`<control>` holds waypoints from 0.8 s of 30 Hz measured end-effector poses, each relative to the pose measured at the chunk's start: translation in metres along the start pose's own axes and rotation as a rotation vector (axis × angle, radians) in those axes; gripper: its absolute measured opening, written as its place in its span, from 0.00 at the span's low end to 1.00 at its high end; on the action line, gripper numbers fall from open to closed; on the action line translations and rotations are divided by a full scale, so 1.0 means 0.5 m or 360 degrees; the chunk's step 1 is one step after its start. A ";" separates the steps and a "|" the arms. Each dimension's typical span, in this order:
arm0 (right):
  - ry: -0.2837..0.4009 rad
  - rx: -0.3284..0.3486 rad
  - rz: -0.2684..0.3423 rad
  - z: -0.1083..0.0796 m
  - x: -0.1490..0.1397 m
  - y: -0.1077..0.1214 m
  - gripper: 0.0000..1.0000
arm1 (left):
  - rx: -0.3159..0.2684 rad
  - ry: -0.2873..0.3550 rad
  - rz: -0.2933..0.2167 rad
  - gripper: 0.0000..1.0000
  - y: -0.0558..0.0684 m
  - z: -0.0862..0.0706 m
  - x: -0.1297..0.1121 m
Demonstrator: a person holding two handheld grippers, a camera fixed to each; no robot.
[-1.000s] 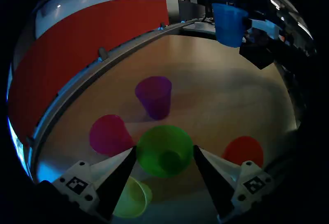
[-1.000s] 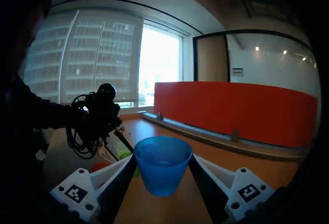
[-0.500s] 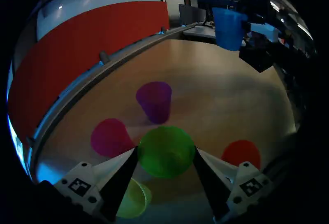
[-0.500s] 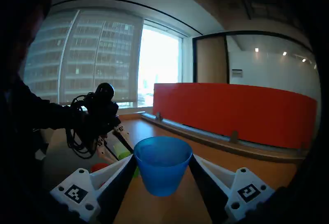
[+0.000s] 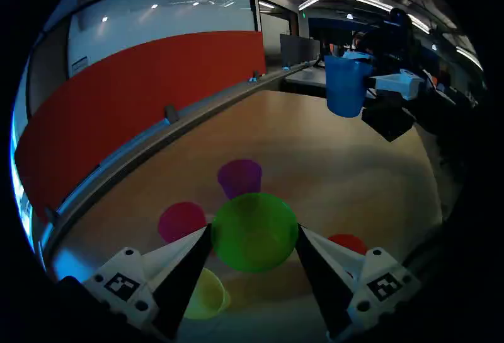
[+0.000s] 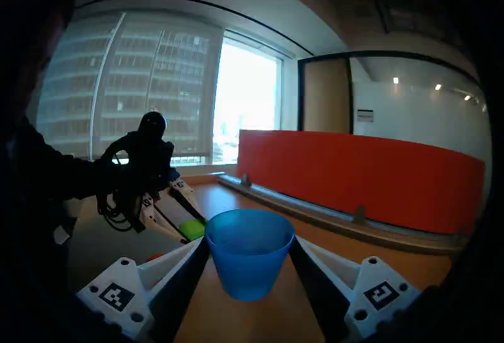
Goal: Pour water
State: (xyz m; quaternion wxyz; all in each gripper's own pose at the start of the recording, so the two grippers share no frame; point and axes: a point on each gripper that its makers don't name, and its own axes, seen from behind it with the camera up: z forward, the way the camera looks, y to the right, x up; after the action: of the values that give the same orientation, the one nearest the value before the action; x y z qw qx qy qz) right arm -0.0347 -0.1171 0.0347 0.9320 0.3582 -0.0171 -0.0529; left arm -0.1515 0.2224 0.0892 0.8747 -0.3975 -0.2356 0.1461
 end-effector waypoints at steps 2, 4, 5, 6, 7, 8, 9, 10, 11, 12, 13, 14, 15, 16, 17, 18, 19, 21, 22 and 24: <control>0.0000 -0.0001 -0.0004 0.001 0.006 -0.004 0.91 | 0.0014 0.0032 0.0003 0.90 0.002 -0.013 0.009; 0.0000 -0.0002 -0.0006 0.001 0.010 -0.008 0.91 | 0.0019 0.0063 -0.0002 0.90 0.005 -0.025 0.019; 0.0000 -0.0003 -0.0007 0.001 0.012 -0.010 0.91 | 0.0021 0.0078 -0.0004 0.90 0.007 -0.031 0.023; 0.0001 -0.0003 -0.0008 0.001 0.014 -0.012 0.91 | 0.0022 0.0094 -0.0009 0.90 0.009 -0.036 0.028; 0.0002 -0.0002 -0.0009 0.002 0.017 -0.014 0.91 | 0.0023 0.0112 -0.0015 0.90 0.011 -0.042 0.033; 0.0003 -0.0001 -0.0010 0.003 0.019 -0.016 0.91 | 0.0025 0.0128 -0.0021 0.90 0.013 -0.047 0.037; 0.0002 0.0000 -0.0011 0.003 0.020 -0.018 0.91 | 0.0026 0.0143 -0.0027 0.90 0.013 -0.052 0.041; 0.0000 0.0000 -0.0011 0.005 0.022 -0.020 0.91 | 0.0028 0.0159 -0.0034 0.90 0.014 -0.058 0.044; -0.0001 0.0001 -0.0011 0.006 0.024 -0.022 0.91 | 0.0029 0.0173 -0.0040 0.90 0.014 -0.062 0.048; -0.0004 0.0002 -0.0014 0.007 0.024 -0.024 0.91 | 0.0032 0.0187 -0.0045 0.90 0.014 -0.067 0.051; -0.0006 0.0003 -0.0018 0.008 0.025 -0.027 0.91 | 0.0036 0.0201 -0.0051 0.90 0.013 -0.073 0.054; -0.0008 0.0004 -0.0021 0.009 0.026 -0.029 0.91 | 0.0039 0.0214 -0.0056 0.90 0.012 -0.078 0.057; -0.0011 0.0005 -0.0025 0.011 0.026 -0.031 0.91 | 0.0043 0.0227 -0.0061 0.90 0.011 -0.082 0.059; -0.0014 0.0007 -0.0029 0.012 0.027 -0.034 0.91 | 0.0049 0.0240 -0.0066 0.90 0.009 -0.088 0.061; -0.0016 0.0008 -0.0033 0.013 0.027 -0.036 0.91 | 0.0053 0.0252 -0.0070 0.90 0.008 -0.092 0.063; -0.0018 0.0010 -0.0035 0.015 0.028 -0.038 0.91 | 0.0057 0.0266 -0.0073 0.91 0.007 -0.097 0.065; -0.0020 0.0013 -0.0037 0.016 0.030 -0.040 0.91 | 0.0062 0.0283 -0.0077 0.91 0.005 -0.103 0.068; -0.0023 0.0017 -0.0041 0.019 0.033 -0.044 0.91 | 0.0069 0.0311 -0.0086 0.91 0.003 -0.114 0.072; -0.0024 0.0019 -0.0044 0.021 0.034 -0.046 0.91 | 0.0073 0.0326 -0.0092 0.91 0.001 -0.120 0.074; -0.0025 0.0022 -0.0048 0.024 0.037 -0.051 0.91 | 0.0079 0.0352 -0.0105 0.91 -0.002 -0.131 0.076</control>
State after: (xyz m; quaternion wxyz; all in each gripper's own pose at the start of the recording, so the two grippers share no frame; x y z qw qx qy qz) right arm -0.0195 -0.1458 0.0263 0.9284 0.3645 -0.0194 -0.0697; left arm -0.0847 0.1975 0.0636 0.9092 -0.3816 -0.1471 0.0782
